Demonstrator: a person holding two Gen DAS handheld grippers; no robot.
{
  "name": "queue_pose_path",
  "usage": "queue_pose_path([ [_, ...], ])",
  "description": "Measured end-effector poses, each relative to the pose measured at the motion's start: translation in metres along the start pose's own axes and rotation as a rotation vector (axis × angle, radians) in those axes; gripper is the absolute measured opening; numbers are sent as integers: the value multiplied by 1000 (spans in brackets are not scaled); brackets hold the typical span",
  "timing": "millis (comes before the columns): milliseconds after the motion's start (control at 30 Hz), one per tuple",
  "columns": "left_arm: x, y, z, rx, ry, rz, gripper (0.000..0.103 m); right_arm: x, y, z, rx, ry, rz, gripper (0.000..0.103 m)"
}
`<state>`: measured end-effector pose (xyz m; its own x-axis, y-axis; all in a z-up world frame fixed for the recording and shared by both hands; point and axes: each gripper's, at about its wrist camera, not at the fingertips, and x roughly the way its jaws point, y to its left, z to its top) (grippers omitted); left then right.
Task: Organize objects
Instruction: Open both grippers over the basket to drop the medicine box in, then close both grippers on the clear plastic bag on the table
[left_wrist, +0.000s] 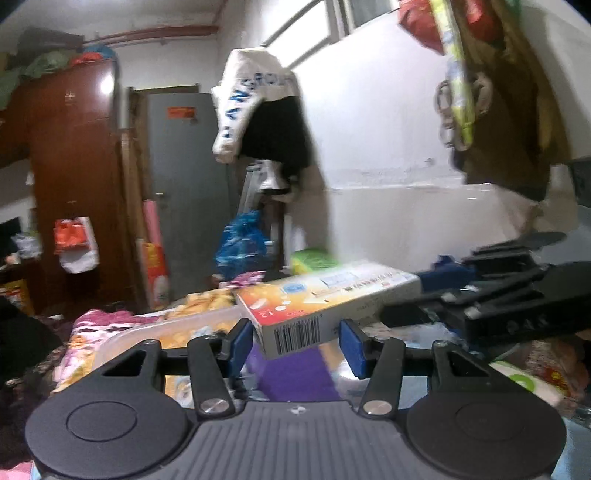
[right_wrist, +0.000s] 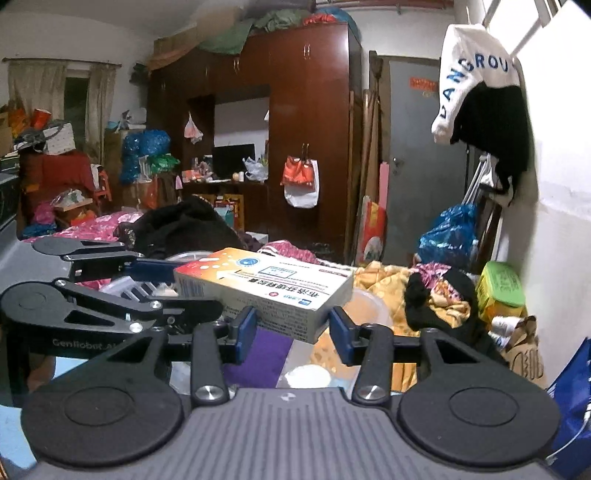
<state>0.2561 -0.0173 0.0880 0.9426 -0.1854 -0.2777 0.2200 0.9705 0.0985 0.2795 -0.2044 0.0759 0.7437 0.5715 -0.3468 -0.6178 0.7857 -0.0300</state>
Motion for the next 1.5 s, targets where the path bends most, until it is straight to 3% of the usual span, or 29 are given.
queue_pose_path([
  [33,-2,1,-2,-3,-7,37,65,-1,0,-2,-3,14,-4,77],
  [100,-17,6,-6,-22,-35,58,82,-12,3,-7,-20,-12,-64,97],
  [133,-28,9,-8,-31,-54,57,85,-22,3,-11,-23,-39,-82,103],
  [233,-65,13,-19,-41,-87,55,91,-48,-4,-23,52,-63,-80,103],
  [333,-96,19,-43,-39,-78,88,103,-63,-4,-47,114,2,-102,103],
  [433,-109,31,-74,-26,-6,101,103,-69,8,-82,88,90,-122,103],
  [567,-101,49,-101,-27,146,81,103,-76,28,-121,60,178,-75,103],
  [733,-86,68,-116,-49,260,19,103,-72,35,-130,54,219,12,103],
  [800,-85,68,-125,-23,289,-12,102,-65,36,-131,32,247,10,103],
  [900,-72,67,-132,12,343,-40,102,-55,39,-130,-13,280,-23,96],
  [1000,-62,64,-135,20,375,-53,98,-45,32,-128,6,290,-1,92],
  [1033,-59,64,-135,30,377,-55,98,-44,31,-126,16,293,9,84],
  [1233,-45,62,-130,14,387,-85,97,-44,38,-128,5,266,28,63],
  [1433,-48,52,-127,6,365,-106,69,-47,42,-130,-9,231,16,28],
  [1500,-47,48,-126,10,361,-103,66,-47,45,-129,-23,226,-2,25],
])
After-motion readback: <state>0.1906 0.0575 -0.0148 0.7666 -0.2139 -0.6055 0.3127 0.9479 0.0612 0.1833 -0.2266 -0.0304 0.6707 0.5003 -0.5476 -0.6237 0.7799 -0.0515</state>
